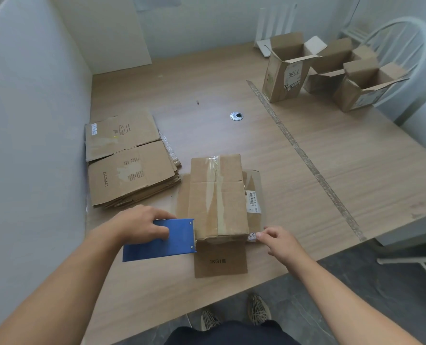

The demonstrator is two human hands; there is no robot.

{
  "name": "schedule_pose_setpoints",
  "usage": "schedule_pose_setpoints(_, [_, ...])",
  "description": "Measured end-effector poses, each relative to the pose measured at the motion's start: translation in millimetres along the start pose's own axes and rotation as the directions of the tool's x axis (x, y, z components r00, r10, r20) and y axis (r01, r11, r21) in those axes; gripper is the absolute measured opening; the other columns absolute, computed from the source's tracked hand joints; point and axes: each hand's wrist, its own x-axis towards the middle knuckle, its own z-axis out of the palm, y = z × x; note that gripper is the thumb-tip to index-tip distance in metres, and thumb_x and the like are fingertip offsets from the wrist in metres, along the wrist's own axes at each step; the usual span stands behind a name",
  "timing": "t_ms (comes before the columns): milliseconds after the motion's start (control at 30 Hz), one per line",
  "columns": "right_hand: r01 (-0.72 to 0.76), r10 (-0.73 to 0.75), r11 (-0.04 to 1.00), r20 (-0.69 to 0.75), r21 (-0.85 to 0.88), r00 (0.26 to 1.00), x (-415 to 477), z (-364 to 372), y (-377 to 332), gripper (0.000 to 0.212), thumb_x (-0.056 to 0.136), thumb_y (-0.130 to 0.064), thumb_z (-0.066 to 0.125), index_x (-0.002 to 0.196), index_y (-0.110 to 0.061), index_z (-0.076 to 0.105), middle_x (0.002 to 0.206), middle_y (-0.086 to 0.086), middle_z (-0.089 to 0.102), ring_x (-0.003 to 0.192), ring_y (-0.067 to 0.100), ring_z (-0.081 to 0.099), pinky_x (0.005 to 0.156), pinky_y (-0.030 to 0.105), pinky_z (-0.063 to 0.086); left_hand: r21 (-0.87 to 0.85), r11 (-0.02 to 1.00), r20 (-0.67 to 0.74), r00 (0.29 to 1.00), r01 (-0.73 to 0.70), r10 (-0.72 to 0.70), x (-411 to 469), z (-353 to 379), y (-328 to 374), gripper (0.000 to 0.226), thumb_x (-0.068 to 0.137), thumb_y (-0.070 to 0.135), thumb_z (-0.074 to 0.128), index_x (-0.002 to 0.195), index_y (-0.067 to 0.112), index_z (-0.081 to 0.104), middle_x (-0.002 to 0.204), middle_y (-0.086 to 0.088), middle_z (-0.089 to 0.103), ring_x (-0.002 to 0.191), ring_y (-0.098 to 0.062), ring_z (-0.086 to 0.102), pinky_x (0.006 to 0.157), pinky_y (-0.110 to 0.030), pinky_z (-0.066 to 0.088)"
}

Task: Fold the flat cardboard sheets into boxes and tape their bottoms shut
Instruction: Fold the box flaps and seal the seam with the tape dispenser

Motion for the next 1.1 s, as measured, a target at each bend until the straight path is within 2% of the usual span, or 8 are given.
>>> schedule_pose_setpoints(133, [-0.158, 0.150, 0.984, 0.098, 0.084, 0.984, 0.3, 7.7, -3.0, 0.021, 0.095, -0.028, 0.063, 0.081, -0.014, 0.072, 0.094, 0.012, 0.064, 0.089, 0.016, 0.038, 0.082, 0.041, 0.048, 0.003, 1.000, 0.003, 1.000, 0.025, -0.025, 3.9, 1.6, 2.5, 0.058, 0.061, 0.054, 0.049, 0.117, 0.064, 0.056, 0.108, 0.019, 0.063, 0.103, -0.009, 0.055, 0.085, -0.032, 0.050])
schedule_pose_setpoints(200, [-0.213, 0.205, 0.972, 0.086, 0.097, 0.975, 1.7, 11.2, -5.9, 0.025, 0.097, -0.027, 0.060, 0.091, -0.006, 0.072, 0.121, 0.026, 0.062, 0.118, 0.044, 0.055, 0.087, 0.043, 0.050, 0.001, 0.999, 0.016, 0.999, 0.040, -0.040, 5.3, 3.3, 4.5, 0.058, 0.062, 0.053, 0.051, 0.118, 0.061, 0.057, 0.109, 0.017, 0.062, 0.103, -0.011, 0.054, 0.080, -0.030, 0.048])
schedule_pose_setpoints(267, [-0.236, 0.230, 0.967, 0.068, 0.097, 0.971, 3.0, 15.5, -7.9, 0.025, 0.097, -0.030, 0.058, 0.087, -0.011, 0.072, 0.116, 0.029, 0.059, 0.096, 0.031, 0.056, 0.075, 0.033, 0.046, -0.001, 0.998, 0.018, 0.998, 0.055, -0.055, 7.0, 4.6, 5.9, 0.052, 0.068, 0.050, 0.056, 0.119, 0.060, 0.058, 0.109, 0.015, 0.062, 0.103, -0.012, 0.054, 0.074, -0.028, 0.045])
schedule_pose_setpoints(433, [-0.286, 0.285, 0.957, 0.040, 0.036, 0.958, 7.3, 20.1, -6.3, 0.030, 0.094, -0.034, 0.059, 0.087, -0.008, 0.073, 0.099, 0.009, 0.065, 0.094, 0.026, 0.057, 0.068, 0.030, 0.045, 0.016, 0.996, 0.030, 0.996, 0.085, -0.086, 8.4, 4.8, 11.3, 0.056, 0.063, 0.050, 0.053, 0.118, 0.060, 0.059, 0.111, 0.015, 0.062, 0.104, -0.013, 0.054, 0.079, -0.030, 0.048])
schedule_pose_setpoints(533, [-0.335, 0.334, 0.941, 0.031, 0.040, 0.942, 7.2, 24.0, -9.9, 0.029, 0.090, -0.029, 0.058, 0.087, -0.005, 0.073, 0.084, 0.008, 0.061, 0.073, 0.021, 0.052, 0.062, 0.030, 0.037, 0.022, 0.996, 0.040, 0.995, 0.087, -0.088, 9.0, 4.5, 13.5, 0.056, 0.064, 0.049, 0.053, 0.118, 0.059, 0.059, 0.112, 0.014, 0.063, 0.104, -0.013, 0.055, 0.082, -0.031, 0.049])
schedule_pose_setpoints(867, [-0.483, 0.479, 0.874, 0.083, 0.045, 0.874, 3.8, 23.4, -23.4, 0.037, 0.092, -0.044, 0.057, 0.108, -0.012, 0.063, 0.107, 0.004, 0.066, 0.098, 0.020, 0.062, 0.077, 0.034, 0.049, 0.061, 0.993, 0.022, 0.994, 0.105, -0.107, 10.1, 2.3, 17.3, 0.047, 0.075, 0.044, 0.060, 0.120, 0.058, 0.059, 0.114, 0.012, 0.061, 0.106, -0.015, 0.054, 0.084, -0.032, 0.049])
schedule_pose_setpoints(1000, [-0.425, 0.421, 0.901, 0.063, 0.088, 0.905, 4.0, 21.2, -15.1, 0.041, 0.088, -0.050, 0.066, 0.106, -0.020, 0.046, 0.108, 0.004, 0.054, 0.110, 0.025, 0.059, 0.087, 0.042, 0.046, 0.079, 0.991, 0.008, 0.994, 0.105, -0.106, 9.1, 2.0, 18.1, 0.046, 0.076, 0.044, 0.060, 0.120, 0.058, 0.058, 0.115, 0.012, 0.061, 0.106, -0.015, 0.054, 0.083, -0.031, 0.049])
schedule_pose_setpoints(1100, [-0.191, 0.189, 0.982, -0.146, -0.003, 0.971, 5.2, 23.4, -10.4, 0.025, 0.085, -0.035, 0.072, 0.087, -0.016, 0.056, 0.090, 0.000, 0.062, 0.084, 0.019, 0.058, 0.070, 0.033, 0.042, 0.083, 0.991, 0.003, 0.995, 0.104, -0.104, 8.8, 2.9, 18.6, 0.046, 0.077, 0.043, 0.060, 0.121, 0.057, 0.058, 0.115, 0.012, 0.062, 0.106, -0.015, 0.054, 0.082, -0.031, 0.049])
